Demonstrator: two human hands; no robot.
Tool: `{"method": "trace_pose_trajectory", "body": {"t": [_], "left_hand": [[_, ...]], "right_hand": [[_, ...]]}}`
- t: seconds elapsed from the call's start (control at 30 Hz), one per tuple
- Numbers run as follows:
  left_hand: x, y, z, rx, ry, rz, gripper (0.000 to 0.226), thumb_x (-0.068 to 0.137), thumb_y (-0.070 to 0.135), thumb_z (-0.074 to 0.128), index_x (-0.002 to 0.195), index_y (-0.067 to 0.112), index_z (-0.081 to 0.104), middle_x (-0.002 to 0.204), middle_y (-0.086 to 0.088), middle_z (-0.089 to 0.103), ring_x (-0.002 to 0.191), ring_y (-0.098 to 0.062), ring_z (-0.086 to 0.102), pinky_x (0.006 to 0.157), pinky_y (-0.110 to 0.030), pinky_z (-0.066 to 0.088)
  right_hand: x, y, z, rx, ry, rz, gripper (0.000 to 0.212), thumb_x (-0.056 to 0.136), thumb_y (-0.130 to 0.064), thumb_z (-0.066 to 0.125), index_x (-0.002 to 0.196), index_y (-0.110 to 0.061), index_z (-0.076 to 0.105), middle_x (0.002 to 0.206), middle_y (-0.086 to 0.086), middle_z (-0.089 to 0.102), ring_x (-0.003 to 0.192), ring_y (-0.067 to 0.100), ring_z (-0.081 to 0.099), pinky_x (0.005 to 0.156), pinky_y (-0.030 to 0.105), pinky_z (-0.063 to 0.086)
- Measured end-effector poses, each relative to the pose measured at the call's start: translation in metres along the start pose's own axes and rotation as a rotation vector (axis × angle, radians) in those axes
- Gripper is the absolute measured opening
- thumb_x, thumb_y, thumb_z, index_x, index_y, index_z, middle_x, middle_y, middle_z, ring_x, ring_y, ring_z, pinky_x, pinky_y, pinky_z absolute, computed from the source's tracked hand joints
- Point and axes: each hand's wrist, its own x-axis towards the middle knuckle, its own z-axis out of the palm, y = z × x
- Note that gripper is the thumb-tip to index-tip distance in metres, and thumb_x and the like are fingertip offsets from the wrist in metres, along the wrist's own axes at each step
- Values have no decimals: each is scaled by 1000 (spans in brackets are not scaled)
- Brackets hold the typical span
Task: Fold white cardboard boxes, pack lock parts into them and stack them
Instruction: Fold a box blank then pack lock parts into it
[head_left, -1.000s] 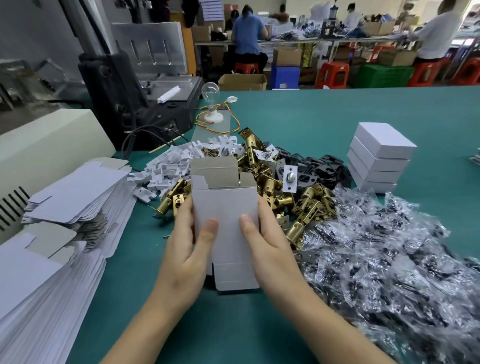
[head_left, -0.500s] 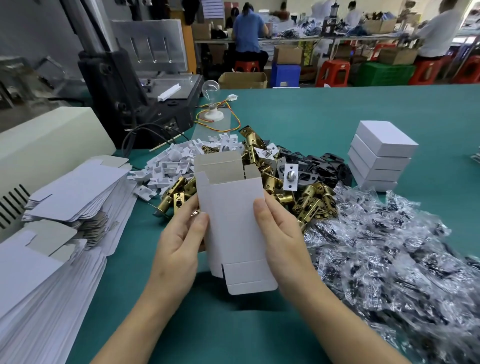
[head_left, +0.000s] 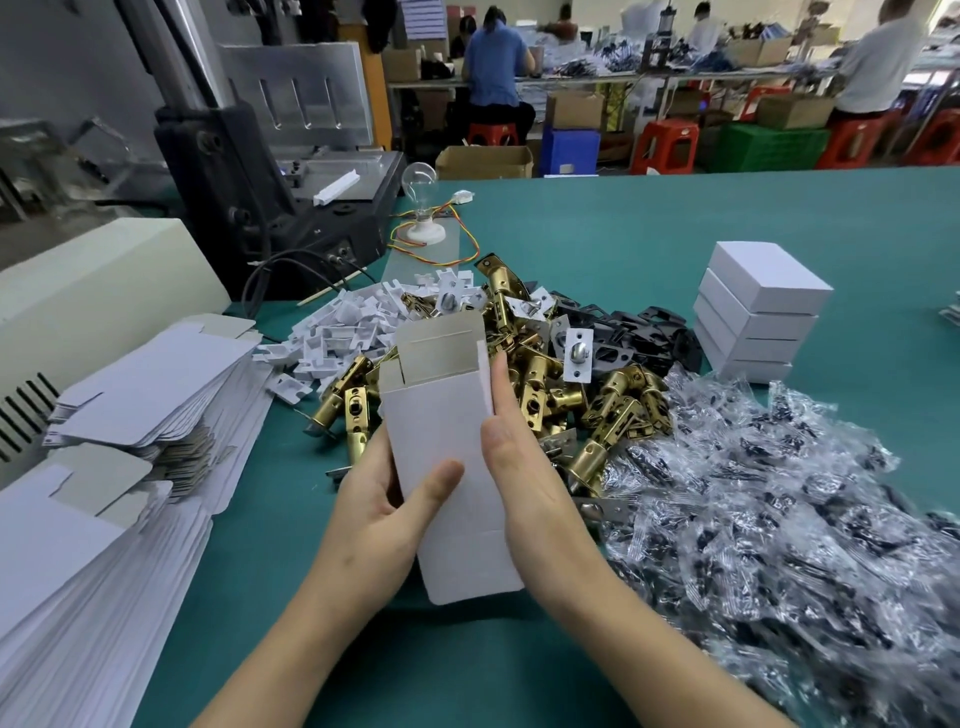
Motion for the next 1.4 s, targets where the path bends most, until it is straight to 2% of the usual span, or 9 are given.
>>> {"method": "trace_pose_trajectory", "body": {"t": [0.1, 0.17, 0.3, 0.47, 0.67, 0.83, 0.97, 1.13, 1.4], "left_hand": [[2, -2, 0, -59, 41, -23, 37, 89, 27, 71, 125, 35, 68, 121, 4, 77, 109, -15, 75, 79, -24, 62], [2, -2, -1, -69, 49, -46, 32, 88, 27, 72, 116, 43, 74, 118, 3, 78, 105, -16, 76, 77, -25, 62], [4, -1, -6, -74, 96, -92, 32, 78, 44, 80, 110, 41, 78, 112, -1, 80, 97, -19, 78, 73, -30, 64], [6, 2, -14, -62, 149, -106, 32, 78, 51, 85, 103, 30, 83, 104, -5, 81, 89, -21, 79, 70, -34, 65], [5, 4, -16, -53, 120, -95, 24, 83, 41, 80, 103, 28, 84, 105, -8, 81, 90, -24, 79, 74, -38, 66], [5, 6, -16, -150, 146, -60, 61, 79, 70, 79, 124, 29, 76, 123, -9, 76, 111, -31, 74, 88, -49, 62], [9, 10, -17, -116, 150, 77, 48, 89, 61, 72, 135, 49, 66, 138, 11, 69, 117, -5, 69, 82, -21, 59], [7, 6, -15, -13, 95, 153, 47, 91, 41, 68, 137, 53, 63, 109, 9, 75, 93, -3, 69, 74, -21, 59], [4, 8, -18, 59, 104, 160, 35, 88, 41, 69, 123, 47, 73, 107, 6, 75, 92, -5, 69, 75, -21, 59]], "right_hand": [[4, 1, -4, 54, 93, -36, 44, 106, -38, 50, 150, -43, 47, 143, -20, 60, 130, 6, 59, 107, 44, 51], [5, 0, -7, 52, 132, -35, 28, 106, -27, 56, 132, -28, 64, 124, -5, 73, 115, 17, 70, 95, 45, 58], [7, 0, -15, 5, 192, -37, 18, 101, -22, 66, 117, -21, 73, 111, -3, 77, 104, 18, 73, 91, 44, 61], [8, 2, -18, 29, 220, -5, 13, 97, -15, 71, 108, -20, 76, 105, -3, 79, 100, 17, 74, 88, 34, 61], [9, -1, -20, 22, 202, -33, 16, 96, -13, 71, 104, -26, 76, 104, -1, 78, 100, 24, 73, 90, 44, 61], [10, -3, -23, 103, 174, -21, 36, 93, -17, 75, 124, -32, 63, 99, 6, 77, 91, 19, 76, 79, 32, 62], [10, -4, -23, 83, 158, -29, 48, 93, -24, 71, 134, -43, 52, 106, 0, 76, 96, 17, 76, 78, 30, 62], [8, -6, -22, 11, 130, -66, 45, 91, -33, 74, 132, -45, 59, 117, -1, 74, 105, 19, 74, 85, 46, 63], [6, -7, -20, 29, 81, -60, 39, 94, -31, 73, 130, -39, 61, 109, 5, 75, 95, 26, 76, 80, 55, 63]]}}
